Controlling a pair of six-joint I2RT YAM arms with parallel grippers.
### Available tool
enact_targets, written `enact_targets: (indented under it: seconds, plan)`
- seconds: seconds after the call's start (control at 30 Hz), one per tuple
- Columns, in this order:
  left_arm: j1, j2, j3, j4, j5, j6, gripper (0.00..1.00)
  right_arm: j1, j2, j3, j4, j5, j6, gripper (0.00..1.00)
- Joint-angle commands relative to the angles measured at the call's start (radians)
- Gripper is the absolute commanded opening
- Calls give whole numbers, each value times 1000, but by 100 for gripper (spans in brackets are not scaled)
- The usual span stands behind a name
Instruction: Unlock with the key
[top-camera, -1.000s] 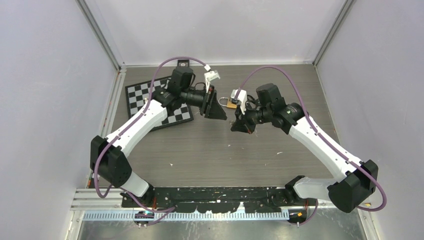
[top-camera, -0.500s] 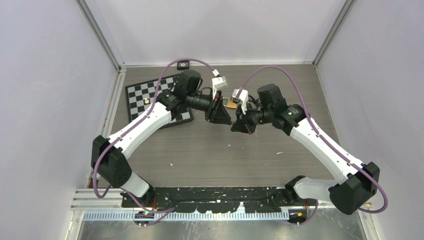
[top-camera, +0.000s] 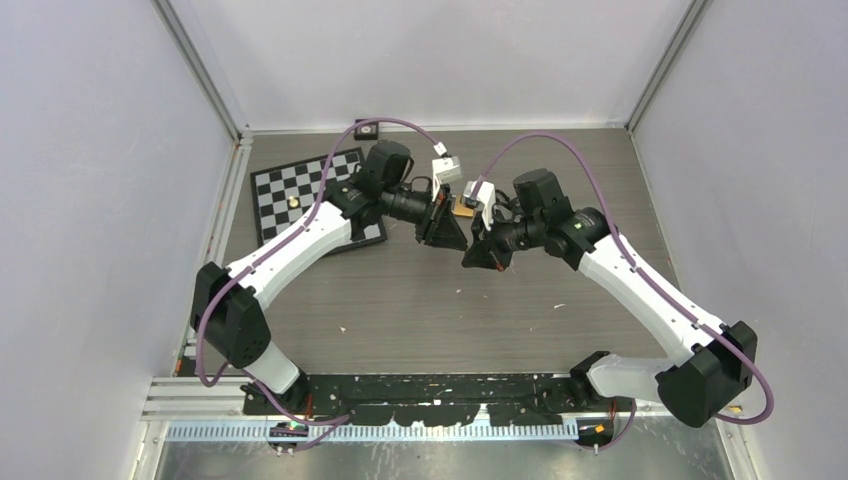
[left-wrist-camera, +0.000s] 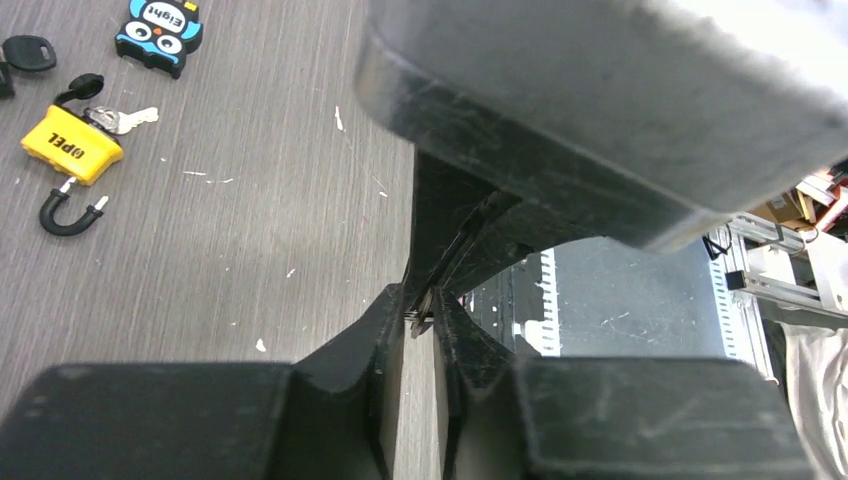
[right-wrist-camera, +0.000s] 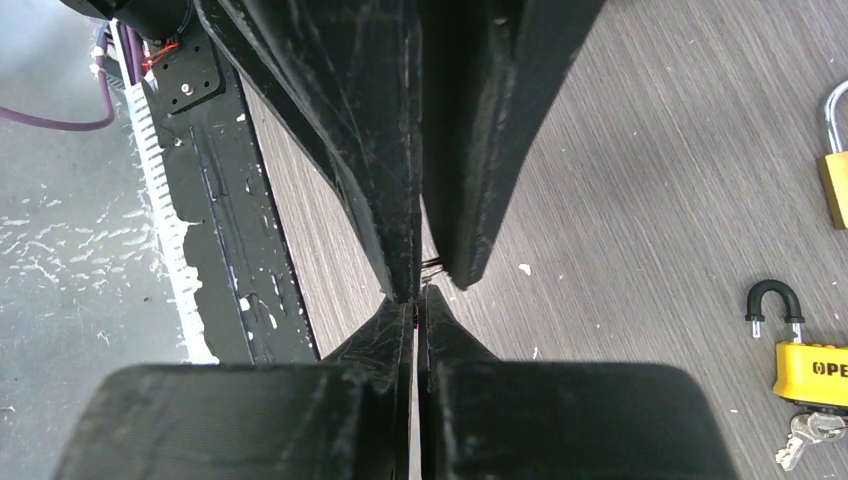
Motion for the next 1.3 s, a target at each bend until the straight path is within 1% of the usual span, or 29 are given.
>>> enact_targets:
  seconds: [0.0,0.07,0.17,0.37,0.57,0.93,1.07,1.13,1.27]
  plan:
    - [-12,-7,27,19,30,26,15,-1,-3,33,19,-23,3,0]
    - [-12,-9,20,18,31,28,10,-2,-2,31,21,-19,6,1]
    - [-13,-16,7,19,31,31,0,-11,-4,32,30,-22,20,1]
    - [-9,-47,-32,25,7,38,0,-60,-21,22,56,-48,57,0]
    - [11,-100,-98,96,-7,-9,0,-112,-42,15,70,-89,83,0]
    - [33,-96,-131,107,0,-19,0,-130,-61,10,57,-123,68,1]
    - [33,-80,-112,95,2,-21,0,-130,-48,14,41,-135,53,1]
    - [33,-67,-97,90,8,-28,4,-129,-39,12,40,-136,51,0]
    - [24,-44,-69,84,16,-37,17,-122,-25,11,39,-135,48,0]
